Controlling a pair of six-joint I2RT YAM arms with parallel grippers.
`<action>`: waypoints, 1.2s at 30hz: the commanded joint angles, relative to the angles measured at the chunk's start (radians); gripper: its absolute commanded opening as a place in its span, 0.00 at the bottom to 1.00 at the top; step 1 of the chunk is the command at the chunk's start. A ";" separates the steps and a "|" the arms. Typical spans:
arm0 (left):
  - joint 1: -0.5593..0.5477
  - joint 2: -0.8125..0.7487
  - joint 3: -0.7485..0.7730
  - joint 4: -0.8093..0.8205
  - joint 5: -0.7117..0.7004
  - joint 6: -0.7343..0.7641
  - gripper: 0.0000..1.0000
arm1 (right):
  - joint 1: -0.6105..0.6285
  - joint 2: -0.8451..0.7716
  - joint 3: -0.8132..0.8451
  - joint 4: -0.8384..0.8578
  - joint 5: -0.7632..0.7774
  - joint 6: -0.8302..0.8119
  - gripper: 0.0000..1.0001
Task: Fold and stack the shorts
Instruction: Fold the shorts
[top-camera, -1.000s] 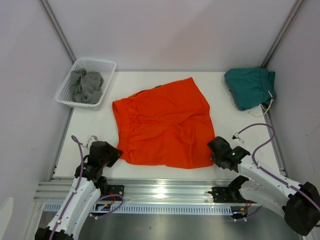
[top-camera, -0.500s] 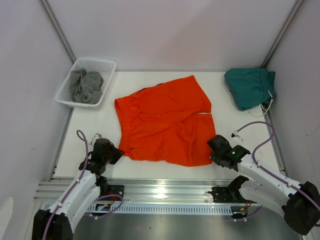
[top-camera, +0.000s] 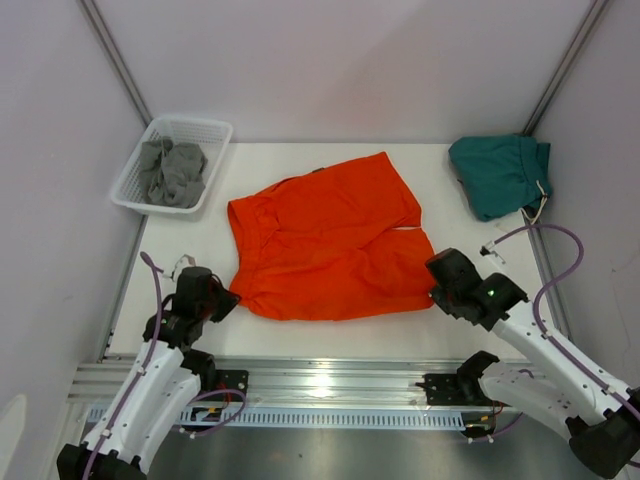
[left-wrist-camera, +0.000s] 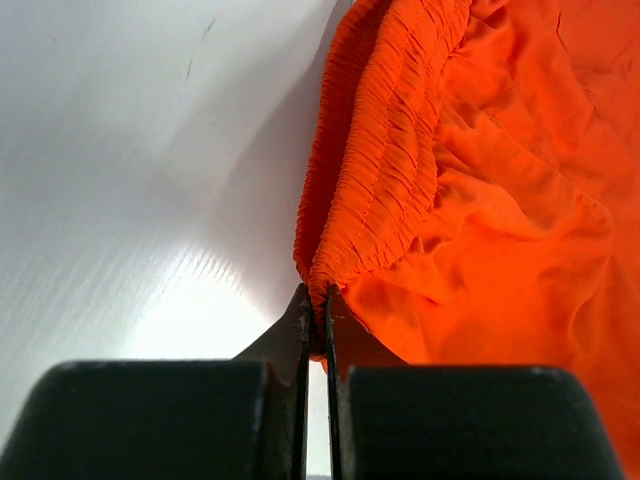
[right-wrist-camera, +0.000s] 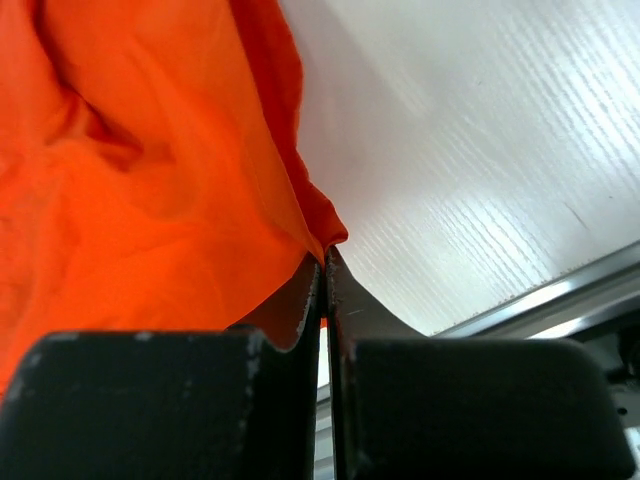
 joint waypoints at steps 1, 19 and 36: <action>-0.010 0.000 0.042 -0.066 0.035 0.017 0.01 | -0.017 -0.007 0.068 -0.149 0.068 0.032 0.00; -0.011 -0.037 0.116 -0.149 0.101 0.036 0.00 | 0.038 -0.140 0.272 -0.424 0.197 0.118 0.00; -0.010 0.147 0.441 -0.253 0.029 0.047 0.01 | 0.027 0.054 0.617 -0.360 0.275 -0.107 0.00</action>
